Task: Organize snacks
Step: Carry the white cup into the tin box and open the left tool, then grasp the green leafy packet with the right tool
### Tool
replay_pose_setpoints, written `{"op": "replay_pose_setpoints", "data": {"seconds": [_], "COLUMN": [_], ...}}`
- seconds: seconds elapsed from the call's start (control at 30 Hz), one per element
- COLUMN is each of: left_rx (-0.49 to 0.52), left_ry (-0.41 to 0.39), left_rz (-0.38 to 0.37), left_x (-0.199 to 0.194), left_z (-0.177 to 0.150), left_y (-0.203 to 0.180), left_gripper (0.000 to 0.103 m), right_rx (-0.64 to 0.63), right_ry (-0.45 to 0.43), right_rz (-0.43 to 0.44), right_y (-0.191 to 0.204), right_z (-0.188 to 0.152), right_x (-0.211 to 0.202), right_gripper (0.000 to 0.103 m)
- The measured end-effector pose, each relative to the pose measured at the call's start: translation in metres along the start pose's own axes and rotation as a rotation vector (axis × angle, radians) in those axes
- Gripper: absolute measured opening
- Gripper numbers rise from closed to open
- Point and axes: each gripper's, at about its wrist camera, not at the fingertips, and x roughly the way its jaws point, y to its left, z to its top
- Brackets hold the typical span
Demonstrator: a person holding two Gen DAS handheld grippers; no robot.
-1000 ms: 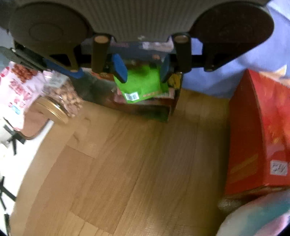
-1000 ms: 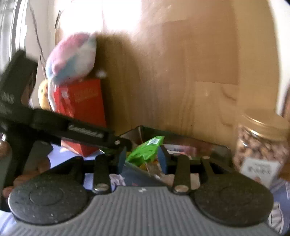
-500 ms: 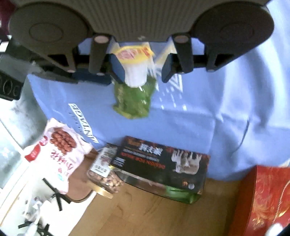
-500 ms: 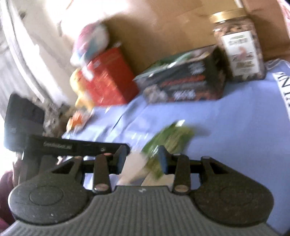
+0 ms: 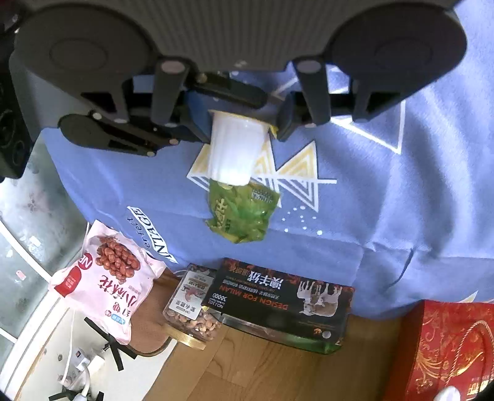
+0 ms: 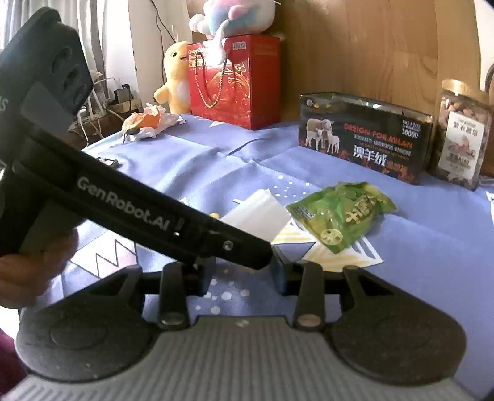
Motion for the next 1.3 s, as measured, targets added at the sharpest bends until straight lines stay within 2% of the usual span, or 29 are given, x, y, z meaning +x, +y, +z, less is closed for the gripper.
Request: {"op": "replay_pose_setpoints", "data": {"seconds": [0.13, 0.2, 0.37, 0.47, 0.6, 0.8, 0.97, 1.13, 1.23, 1.3], "left_rx": [-0.013, -0.027, -0.021, -0.004, -0.021, -0.022, 0.028, 0.017, 0.011, 0.015], "left_ry": [0.010, 0.014, -0.024, -0.022, -0.025, -0.093, -0.150, -0.178, -0.174, -0.170], "left_rz": [-0.021, -0.034, -0.054, -0.043, -0.051, -0.057, -0.045, -0.037, -0.020, 0.018], "left_x": [-0.003, -0.002, -0.013, -0.008, 0.003, 0.024, 0.056, 0.093, 0.108, 0.114], "left_z": [0.002, 0.004, 0.019, 0.033, 0.064, 0.132, 0.181, 0.211, 0.215, 0.213], "left_y": [0.001, 0.002, -0.001, -0.002, 0.002, -0.004, -0.017, -0.016, -0.013, -0.013], "left_gripper": [0.044, 0.044, 0.044, 0.044, 0.044, 0.044, 0.045, 0.046, 0.048, 0.047], "right_rx": [0.034, 0.036, 0.044, 0.041, 0.050, 0.061, 0.086, 0.106, 0.169, 0.202], "right_ry": [-0.014, -0.026, -0.095, -0.098, -0.117, -0.215, -0.276, -0.293, -0.319, -0.321], "right_rz": [-0.013, -0.002, -0.017, -0.023, -0.043, -0.118, -0.195, -0.276, -0.304, -0.301], "right_y": [-0.005, -0.003, -0.003, -0.009, -0.025, -0.064, -0.107, -0.137, -0.148, -0.152], "right_z": [0.002, 0.002, 0.011, 0.021, 0.041, 0.083, 0.112, 0.127, 0.124, 0.116], "right_x": [0.002, 0.000, -0.006, 0.002, 0.015, 0.032, 0.052, 0.075, 0.084, 0.086], "right_gripper": [0.041, 0.032, 0.032, 0.032, 0.032, 0.032, 0.032, 0.032, 0.034, 0.034]}}
